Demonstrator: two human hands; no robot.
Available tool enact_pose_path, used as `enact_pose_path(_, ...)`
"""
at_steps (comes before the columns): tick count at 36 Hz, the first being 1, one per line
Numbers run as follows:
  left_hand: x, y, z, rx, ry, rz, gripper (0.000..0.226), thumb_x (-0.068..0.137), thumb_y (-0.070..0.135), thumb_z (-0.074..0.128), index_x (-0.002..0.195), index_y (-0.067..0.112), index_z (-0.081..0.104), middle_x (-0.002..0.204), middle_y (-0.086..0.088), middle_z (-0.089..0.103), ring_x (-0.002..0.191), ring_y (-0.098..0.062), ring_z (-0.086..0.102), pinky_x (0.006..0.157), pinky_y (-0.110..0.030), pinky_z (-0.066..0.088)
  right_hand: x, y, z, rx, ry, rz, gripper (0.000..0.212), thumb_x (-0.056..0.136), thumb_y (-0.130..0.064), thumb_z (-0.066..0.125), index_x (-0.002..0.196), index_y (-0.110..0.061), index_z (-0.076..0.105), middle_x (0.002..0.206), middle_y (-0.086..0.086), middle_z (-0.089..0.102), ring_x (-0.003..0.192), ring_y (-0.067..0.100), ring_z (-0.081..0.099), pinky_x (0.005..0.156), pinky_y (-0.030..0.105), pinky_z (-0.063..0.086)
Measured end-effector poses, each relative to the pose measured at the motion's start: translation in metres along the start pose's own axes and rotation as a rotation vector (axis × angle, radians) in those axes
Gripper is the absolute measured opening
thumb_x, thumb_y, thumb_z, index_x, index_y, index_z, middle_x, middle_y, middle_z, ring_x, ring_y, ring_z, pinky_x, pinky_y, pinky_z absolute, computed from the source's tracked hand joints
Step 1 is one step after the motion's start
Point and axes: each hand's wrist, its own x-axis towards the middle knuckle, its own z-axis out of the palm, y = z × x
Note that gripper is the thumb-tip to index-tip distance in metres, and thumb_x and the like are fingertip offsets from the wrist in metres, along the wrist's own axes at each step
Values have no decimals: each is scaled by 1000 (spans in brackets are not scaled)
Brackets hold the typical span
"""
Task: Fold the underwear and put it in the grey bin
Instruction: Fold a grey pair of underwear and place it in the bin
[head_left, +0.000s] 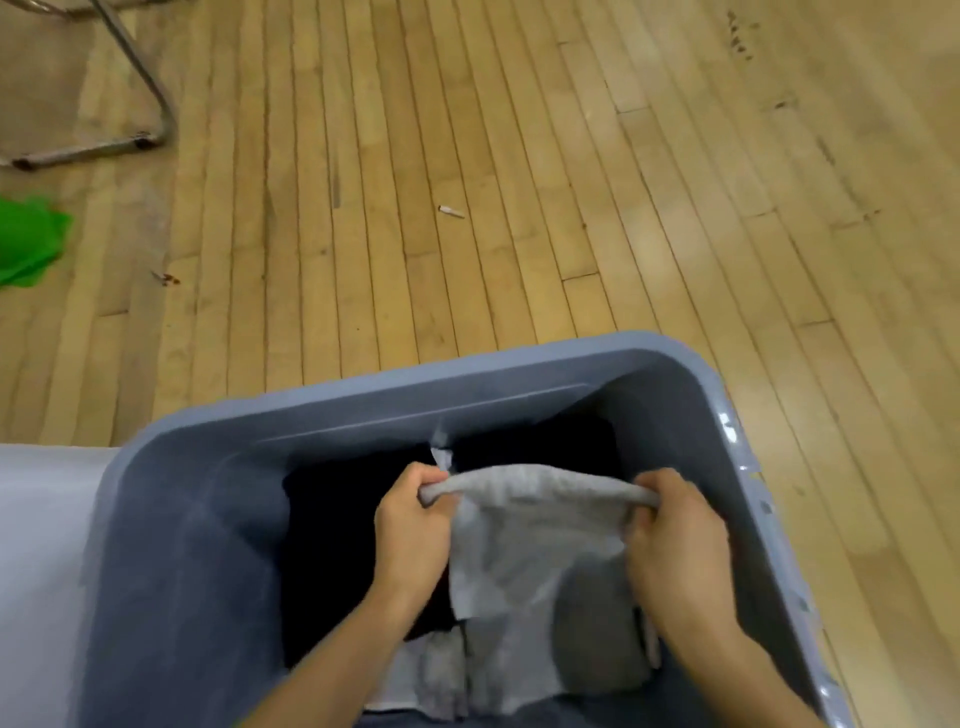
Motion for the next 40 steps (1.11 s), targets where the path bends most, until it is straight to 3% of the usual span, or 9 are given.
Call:
enact_pose_path(3,45,-16,41,-29,91,11,13,85,0,61,87,13,62,88,-10,65,84,-22,61,75,-30,49,43,0,24,90,27,16,36,95,-6,40,130,-11,46,114,14,56,102,32,54,78,35,39)
enact_pose_path(7,65,-30,80,111,185,192,36,78,2,63,112,7,51,113,-14,50,105,-32,52,93,-41,45,75,-1,55,65,52,-100,64,93,-9,49,147,-16,16,124,15,48,83,25,52,68,32,39)
enact_pose_path(12,48,-66,100,581,-107,585,74,59,22,77,124,11,44,130,-16,52,123,-28,41,94,-45,49,68,10,96,-224,-170,-398,61,89,-8,51,145,-15,27,158,7,8,141,27,23,99,38,41)
enact_pose_path(15,59,-78,104,841,-285,528,101,48,43,85,135,8,46,149,-16,36,138,-34,31,102,-48,37,89,27,109,-276,-293,-360,67,93,-13,51,150,-13,16,159,9,-1,145,27,11,113,33,23)
enact_pose_path(18,70,-91,106,861,-509,417,100,81,45,66,152,17,2,146,-1,-34,134,-25,-31,119,-43,6,115,48,120,-374,-327,-360,74,93,-20,53,150,-8,7,158,10,-1,147,27,1,117,33,3)
enact_pose_path(23,67,-76,90,781,-584,326,93,88,40,60,151,24,-6,154,0,-30,140,-19,-29,116,-40,-2,117,37,110,-451,-364,-390,68,95,-22,50,150,-10,12,158,6,8,145,25,12,115,30,14)
enact_pose_path(27,22,-47,2,656,-351,310,74,95,33,49,152,22,3,158,2,-18,143,-15,-20,118,-38,2,53,-39,57,-434,-359,-632,54,94,-23,53,144,-17,31,148,-2,32,136,18,32,104,27,31)
enact_pose_path(31,-18,0,-135,354,33,428,43,86,17,40,128,15,48,138,-4,47,130,-13,34,109,-21,25,-27,-139,14,-326,-321,-918,43,87,-15,65,127,-24,52,122,-18,45,116,5,44,87,17,40)
enact_pose_path(40,-128,32,-490,403,753,199,33,82,11,42,111,10,57,116,-7,58,111,-16,49,100,-24,37,-263,-439,23,15,-471,-1492,30,94,-47,35,111,-26,48,112,-11,50,100,5,50,90,-2,25)
